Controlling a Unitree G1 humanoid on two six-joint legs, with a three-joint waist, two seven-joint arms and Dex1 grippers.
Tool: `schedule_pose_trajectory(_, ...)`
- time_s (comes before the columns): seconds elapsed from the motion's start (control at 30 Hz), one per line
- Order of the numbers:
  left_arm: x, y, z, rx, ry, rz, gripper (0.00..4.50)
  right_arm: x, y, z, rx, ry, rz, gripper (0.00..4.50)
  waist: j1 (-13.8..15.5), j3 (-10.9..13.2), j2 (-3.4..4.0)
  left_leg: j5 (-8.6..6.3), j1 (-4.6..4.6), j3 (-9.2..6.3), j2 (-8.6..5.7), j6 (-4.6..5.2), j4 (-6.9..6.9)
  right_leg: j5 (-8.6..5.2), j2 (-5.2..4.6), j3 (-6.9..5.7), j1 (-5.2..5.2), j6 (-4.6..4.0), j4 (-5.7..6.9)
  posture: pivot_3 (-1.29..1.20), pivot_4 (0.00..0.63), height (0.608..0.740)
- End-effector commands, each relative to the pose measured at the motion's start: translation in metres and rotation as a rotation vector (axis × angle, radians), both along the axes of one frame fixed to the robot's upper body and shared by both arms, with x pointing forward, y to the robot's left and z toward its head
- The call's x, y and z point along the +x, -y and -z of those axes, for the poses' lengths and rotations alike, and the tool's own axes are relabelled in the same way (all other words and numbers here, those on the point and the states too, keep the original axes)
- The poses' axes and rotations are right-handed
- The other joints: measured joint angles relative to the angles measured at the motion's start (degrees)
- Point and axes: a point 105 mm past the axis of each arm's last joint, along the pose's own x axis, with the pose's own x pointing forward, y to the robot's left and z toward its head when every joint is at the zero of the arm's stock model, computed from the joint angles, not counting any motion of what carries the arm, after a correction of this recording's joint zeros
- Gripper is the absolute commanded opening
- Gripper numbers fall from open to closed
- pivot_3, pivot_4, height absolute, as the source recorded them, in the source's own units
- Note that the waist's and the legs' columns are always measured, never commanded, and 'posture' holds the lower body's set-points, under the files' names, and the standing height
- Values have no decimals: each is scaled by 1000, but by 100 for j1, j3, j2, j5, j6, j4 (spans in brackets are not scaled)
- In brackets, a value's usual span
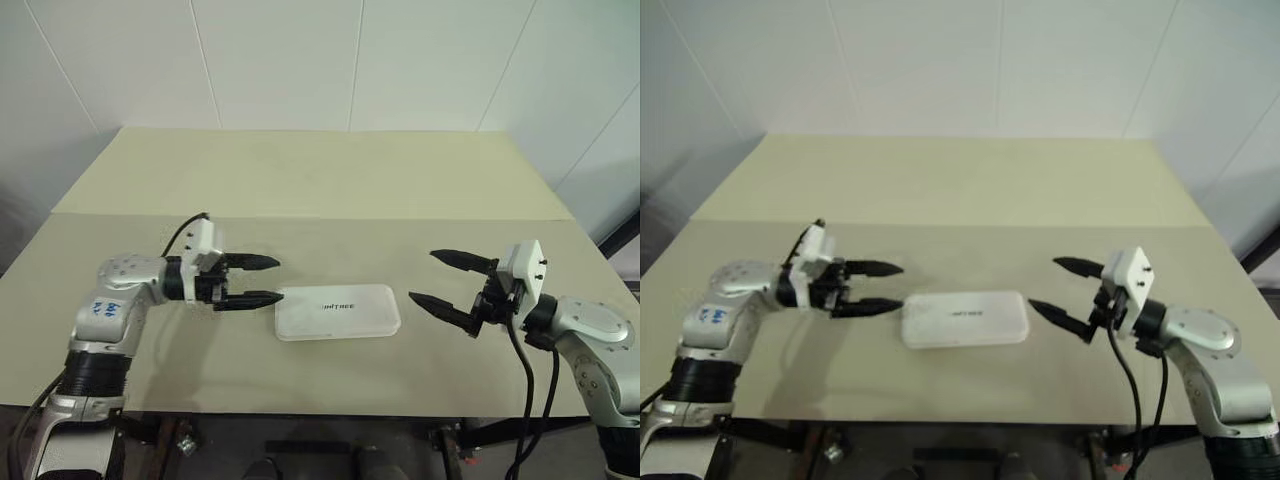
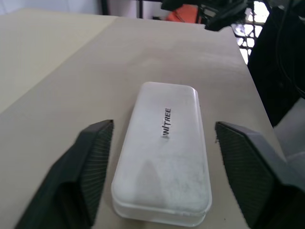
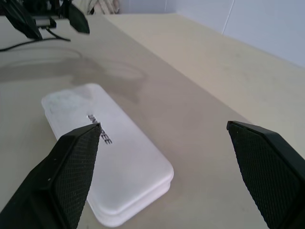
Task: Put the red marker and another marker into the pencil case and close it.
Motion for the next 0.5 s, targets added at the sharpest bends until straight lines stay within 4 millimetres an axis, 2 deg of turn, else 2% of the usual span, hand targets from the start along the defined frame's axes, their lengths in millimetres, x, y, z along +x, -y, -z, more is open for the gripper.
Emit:
schedule_pose_trajectory(0.03,-1,-10,-10,-46,53,-34,4438,0,11,-17,-25,72,10,4500,1,0,0,0,0,0,0,0,0,0,0,0,0,0,0,0,150,740)
schedule_pose_trajectory(0.2,-4,-8,-5,-41,28,-30,4438,0,20,-15,-104,62,11,4500,-11,0,0,0,1,0,0,0,1,0,1,0,0,0,1,0,150,740)
schedule_pose_trajectory(0.5,4,-12,-9,-7,98,-72,4438,10,44,-14,-148,51,54,4500,-11,0,0,0,1,2,0,0,1,0,0,1,0,0,1,0,150,740)
